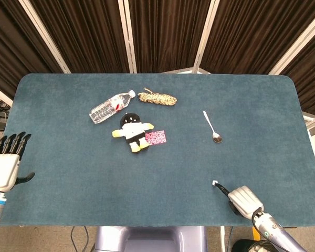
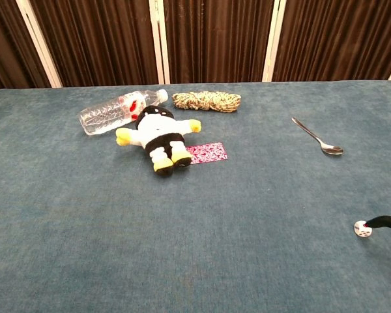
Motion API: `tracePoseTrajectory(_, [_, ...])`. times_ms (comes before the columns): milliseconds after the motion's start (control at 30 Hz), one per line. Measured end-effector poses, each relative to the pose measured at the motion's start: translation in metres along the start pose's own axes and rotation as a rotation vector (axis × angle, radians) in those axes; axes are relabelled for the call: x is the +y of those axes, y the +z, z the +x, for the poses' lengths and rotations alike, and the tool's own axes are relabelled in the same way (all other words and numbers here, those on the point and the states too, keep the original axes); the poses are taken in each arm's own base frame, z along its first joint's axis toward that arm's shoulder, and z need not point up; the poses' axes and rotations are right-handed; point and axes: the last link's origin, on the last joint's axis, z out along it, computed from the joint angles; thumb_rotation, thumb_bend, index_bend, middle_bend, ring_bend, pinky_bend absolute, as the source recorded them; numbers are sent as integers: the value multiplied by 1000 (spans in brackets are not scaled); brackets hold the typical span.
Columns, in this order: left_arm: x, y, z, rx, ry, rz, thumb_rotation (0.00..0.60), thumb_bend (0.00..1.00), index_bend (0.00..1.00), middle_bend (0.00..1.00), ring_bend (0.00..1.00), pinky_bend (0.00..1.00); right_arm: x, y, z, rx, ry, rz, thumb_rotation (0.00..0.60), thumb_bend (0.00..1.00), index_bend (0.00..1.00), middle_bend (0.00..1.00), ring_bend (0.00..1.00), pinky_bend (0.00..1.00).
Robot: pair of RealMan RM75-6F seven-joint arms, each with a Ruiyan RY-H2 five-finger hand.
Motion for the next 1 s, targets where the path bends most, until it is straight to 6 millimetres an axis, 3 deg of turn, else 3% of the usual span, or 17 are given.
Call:
tracePoseTrajectory(667, [2, 0, -2, -15, 10, 0, 600, 0, 0, 0, 0, 0, -1, 5, -4, -19, -12, -24, 600, 695, 0, 742, 745, 1000])
tracePoseTrajectory(1000, [3, 0, -4, -24, 13, -1, 600, 0, 0, 0, 0, 0, 8, 0, -7, -46, 10, -58, 600, 697, 0, 742, 745, 1000])
